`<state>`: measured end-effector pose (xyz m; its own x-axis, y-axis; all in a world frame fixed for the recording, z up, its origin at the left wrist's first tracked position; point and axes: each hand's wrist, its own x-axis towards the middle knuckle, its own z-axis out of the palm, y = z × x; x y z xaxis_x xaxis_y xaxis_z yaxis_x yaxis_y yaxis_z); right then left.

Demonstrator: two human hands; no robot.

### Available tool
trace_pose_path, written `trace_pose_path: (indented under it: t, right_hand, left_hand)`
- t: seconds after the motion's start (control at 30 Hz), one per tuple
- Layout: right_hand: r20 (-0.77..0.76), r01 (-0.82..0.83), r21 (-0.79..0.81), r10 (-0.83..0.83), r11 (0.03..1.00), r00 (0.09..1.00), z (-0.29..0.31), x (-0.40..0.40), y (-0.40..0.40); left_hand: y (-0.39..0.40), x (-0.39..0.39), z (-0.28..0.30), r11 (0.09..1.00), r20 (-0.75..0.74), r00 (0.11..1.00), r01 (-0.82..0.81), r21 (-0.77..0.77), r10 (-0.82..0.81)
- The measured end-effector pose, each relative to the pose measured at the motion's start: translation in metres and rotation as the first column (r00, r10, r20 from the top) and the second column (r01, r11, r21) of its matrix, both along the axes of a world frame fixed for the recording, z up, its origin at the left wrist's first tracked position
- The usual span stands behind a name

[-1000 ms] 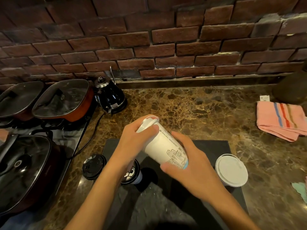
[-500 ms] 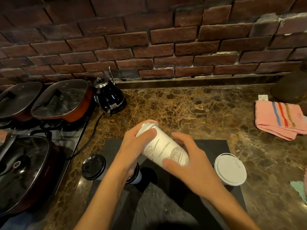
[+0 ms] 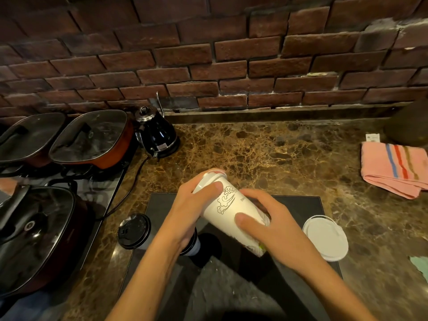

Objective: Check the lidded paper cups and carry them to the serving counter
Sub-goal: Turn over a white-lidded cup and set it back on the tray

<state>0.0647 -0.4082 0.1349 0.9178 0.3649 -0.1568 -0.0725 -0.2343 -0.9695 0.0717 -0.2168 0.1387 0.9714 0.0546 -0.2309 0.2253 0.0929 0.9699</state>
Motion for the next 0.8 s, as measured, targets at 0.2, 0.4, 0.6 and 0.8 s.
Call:
trace_pose_path:
  t: [0.2, 0.4, 0.6, 0.8]
  right_hand:
    - [0.35, 0.0, -0.534, 0.221, 0.845, 0.911, 0.009, -0.013, 0.005]
    - [-0.376, 0.042, 0.428, 0.135, 0.903, 0.917, -0.004, -0.002, -0.004]
    - [0.074, -0.011, -0.132, 0.021, 0.991, 0.997, 0.0, -0.007, -0.004]
    - [0.198, -0.004, -0.195, 0.044, 0.981, 0.979, -0.003, -0.013, -0.003]
  left_hand:
    - [-0.001, 0.002, 0.004, 0.999, -0.006, 0.999, 0.033, 0.043, -0.033]
    - [-0.001, 0.0, 0.01, 0.993, 0.066, 0.992, 0.099, 0.065, -0.103]
    - [-0.006, 0.006, 0.009, 0.993, 0.041, 0.999, 0.028, 0.112, -0.033]
    - [-0.009, 0.009, 0.012, 0.988, 0.005, 0.995, 0.099, 0.121, -0.1]
